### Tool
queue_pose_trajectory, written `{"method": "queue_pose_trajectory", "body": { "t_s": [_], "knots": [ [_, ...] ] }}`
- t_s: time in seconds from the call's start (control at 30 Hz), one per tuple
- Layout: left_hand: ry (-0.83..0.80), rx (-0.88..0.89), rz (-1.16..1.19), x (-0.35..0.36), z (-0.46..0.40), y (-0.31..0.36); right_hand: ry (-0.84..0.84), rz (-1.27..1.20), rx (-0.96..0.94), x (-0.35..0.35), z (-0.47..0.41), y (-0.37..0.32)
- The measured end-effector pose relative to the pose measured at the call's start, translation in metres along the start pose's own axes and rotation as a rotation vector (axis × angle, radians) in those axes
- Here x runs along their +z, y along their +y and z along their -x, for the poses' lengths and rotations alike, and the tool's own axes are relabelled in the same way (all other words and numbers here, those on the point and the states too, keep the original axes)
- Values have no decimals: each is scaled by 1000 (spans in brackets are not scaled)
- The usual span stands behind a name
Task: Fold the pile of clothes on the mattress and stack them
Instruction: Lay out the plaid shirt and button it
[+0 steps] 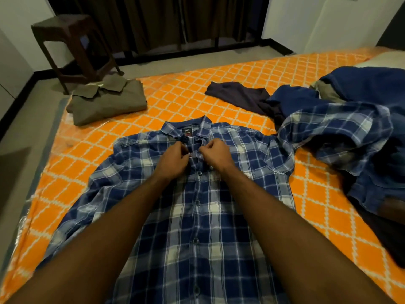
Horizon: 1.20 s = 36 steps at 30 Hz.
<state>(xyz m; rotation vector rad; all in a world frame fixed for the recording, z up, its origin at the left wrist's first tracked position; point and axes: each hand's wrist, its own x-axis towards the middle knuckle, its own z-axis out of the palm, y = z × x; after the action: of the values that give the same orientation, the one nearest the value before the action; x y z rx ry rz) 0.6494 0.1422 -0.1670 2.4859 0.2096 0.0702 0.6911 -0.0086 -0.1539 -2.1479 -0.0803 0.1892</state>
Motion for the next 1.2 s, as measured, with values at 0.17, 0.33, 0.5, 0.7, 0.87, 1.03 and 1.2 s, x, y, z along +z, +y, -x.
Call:
{"method": "queue_pose_trajectory", "body": {
  "t_s": [0.17,0.33,0.5,0.7,0.87,1.03,1.2],
  "knots": [
    [75,-152,64,11,-15,-4,-8,238,66,21,-20,9],
    [28,-174,83,10,-21,-3,21,329,83,22,-18,1],
    [82,-280,365,4,-18,2,12,-12,170,12,-17,-5],
    [-28,-383,617,-13,-21,14,-58,-586,321,2,-3,-9],
    [-44,-387,798,-7,-13,15,-34,-651,274,14,6,4],
    [40,-337,814,13,-5,1,-38,-610,230,20,4,13],
    [21,-339,846,16,-6,-3,-19,-623,217,25,6,16]
  ]
}}
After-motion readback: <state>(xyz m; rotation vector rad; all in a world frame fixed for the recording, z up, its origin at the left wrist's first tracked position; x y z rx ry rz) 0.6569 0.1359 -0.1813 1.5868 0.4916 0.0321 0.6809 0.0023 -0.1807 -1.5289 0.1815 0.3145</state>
